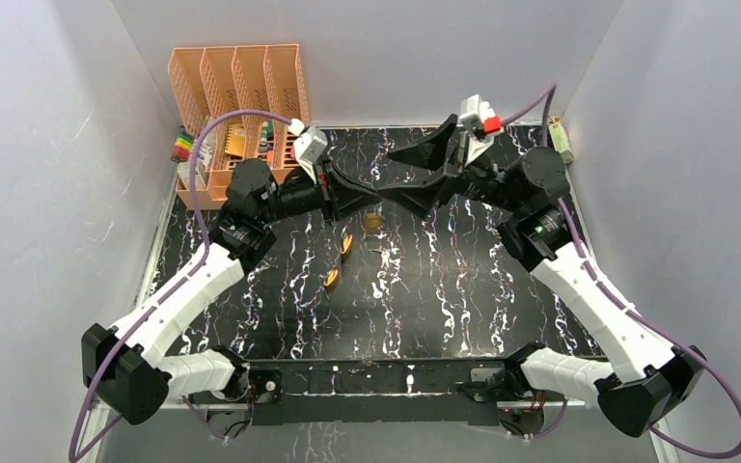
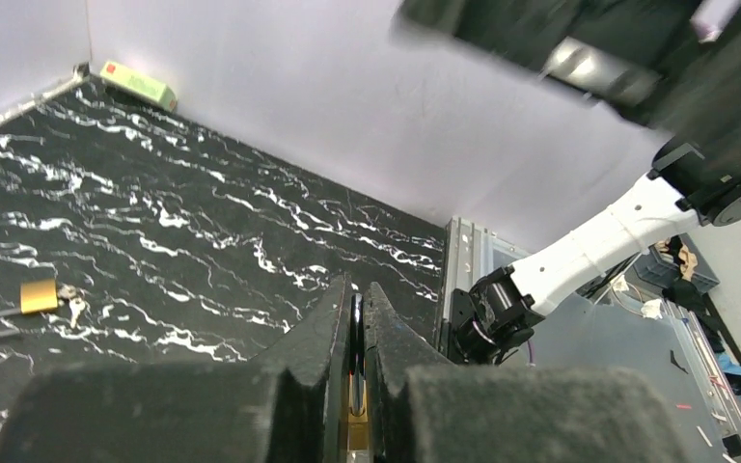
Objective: Lock with the key
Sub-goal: Lock the lock.
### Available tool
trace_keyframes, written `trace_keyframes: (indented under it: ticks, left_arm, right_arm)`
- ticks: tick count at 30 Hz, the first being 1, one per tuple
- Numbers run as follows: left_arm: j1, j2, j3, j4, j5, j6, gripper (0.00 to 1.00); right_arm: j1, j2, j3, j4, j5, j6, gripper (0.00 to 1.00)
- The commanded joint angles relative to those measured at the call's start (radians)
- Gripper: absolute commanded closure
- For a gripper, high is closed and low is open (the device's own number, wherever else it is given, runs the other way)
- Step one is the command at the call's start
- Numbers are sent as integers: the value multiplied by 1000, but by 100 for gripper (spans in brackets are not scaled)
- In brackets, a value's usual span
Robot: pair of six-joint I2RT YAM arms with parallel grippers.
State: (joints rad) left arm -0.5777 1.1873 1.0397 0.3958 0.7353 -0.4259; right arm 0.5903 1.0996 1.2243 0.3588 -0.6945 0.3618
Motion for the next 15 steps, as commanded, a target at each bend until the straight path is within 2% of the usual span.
trace_keyframes:
  ticks: [1, 15]
  left_arm:
    - [27, -30, 79, 39, 55, -4, 100]
    - [56, -7, 190, 40, 46, 17, 100]
  right_arm:
    - [3, -25, -51, -76, 36, -75, 18]
    - [3, -36, -195, -6, 13, -23, 23]
